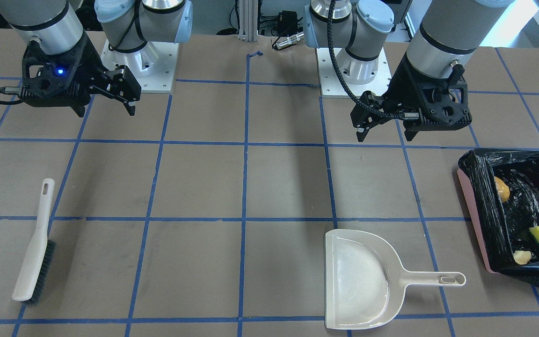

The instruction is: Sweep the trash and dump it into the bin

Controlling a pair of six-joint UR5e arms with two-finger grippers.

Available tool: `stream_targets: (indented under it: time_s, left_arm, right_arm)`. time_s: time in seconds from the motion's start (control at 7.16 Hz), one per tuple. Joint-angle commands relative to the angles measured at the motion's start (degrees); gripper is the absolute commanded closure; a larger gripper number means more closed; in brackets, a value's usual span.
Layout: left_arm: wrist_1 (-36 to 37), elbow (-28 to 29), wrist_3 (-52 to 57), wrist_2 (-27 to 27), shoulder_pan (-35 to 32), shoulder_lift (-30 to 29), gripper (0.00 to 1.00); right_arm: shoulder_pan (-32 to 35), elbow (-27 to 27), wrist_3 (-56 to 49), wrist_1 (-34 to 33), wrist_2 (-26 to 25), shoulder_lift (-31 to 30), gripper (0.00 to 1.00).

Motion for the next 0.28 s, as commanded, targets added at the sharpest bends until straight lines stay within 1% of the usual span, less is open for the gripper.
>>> stream_targets:
  time_s: [0.0,0.14]
  left_arm:
    - [0.0,-0.1,0.6,-0.5,0.0,-0.3,0.0]
    - [0.0,-0.1,0.7,-0.6,0.2,-0.1,0.0]
  right_arm:
    - [0.0,0.0,0.0,0.0,0.0,0.0,0.0]
    - [0.0,0.0,0.0,0.0,0.0,0.0,0.0]
